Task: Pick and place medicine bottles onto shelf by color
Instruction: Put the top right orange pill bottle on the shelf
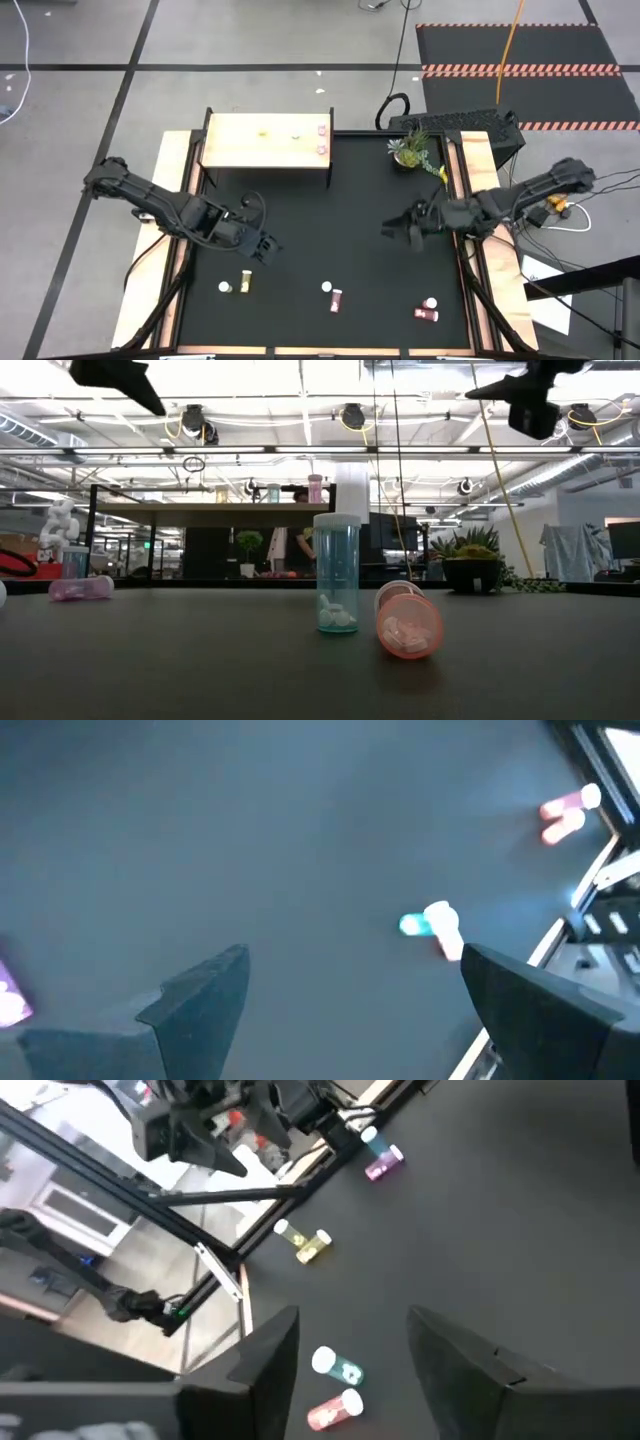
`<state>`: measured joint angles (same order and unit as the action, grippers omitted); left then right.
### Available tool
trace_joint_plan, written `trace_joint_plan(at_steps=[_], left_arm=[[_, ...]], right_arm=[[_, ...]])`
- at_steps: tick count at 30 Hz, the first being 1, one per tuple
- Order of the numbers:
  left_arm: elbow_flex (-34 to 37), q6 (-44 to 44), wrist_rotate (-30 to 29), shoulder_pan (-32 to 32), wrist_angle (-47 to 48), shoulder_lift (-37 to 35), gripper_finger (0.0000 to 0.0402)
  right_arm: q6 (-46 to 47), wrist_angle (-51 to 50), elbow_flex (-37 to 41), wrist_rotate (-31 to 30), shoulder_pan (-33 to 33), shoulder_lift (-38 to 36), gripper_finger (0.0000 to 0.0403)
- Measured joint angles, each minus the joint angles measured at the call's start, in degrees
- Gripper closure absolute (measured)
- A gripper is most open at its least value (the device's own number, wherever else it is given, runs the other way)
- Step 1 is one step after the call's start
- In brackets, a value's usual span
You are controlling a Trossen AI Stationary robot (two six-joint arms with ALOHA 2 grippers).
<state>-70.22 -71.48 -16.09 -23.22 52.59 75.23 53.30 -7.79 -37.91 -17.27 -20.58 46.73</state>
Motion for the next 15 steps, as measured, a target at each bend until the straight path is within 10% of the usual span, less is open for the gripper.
trace_joint_plan(at_steps=[15], left_arm=[[0.7, -12.4, -2.1, -19.6, 7.7, -3.2, 0.0041]], right_arm=[[12.5, 14.8, -7.9, -15.9, -14.4, 27.9, 0.0246]])
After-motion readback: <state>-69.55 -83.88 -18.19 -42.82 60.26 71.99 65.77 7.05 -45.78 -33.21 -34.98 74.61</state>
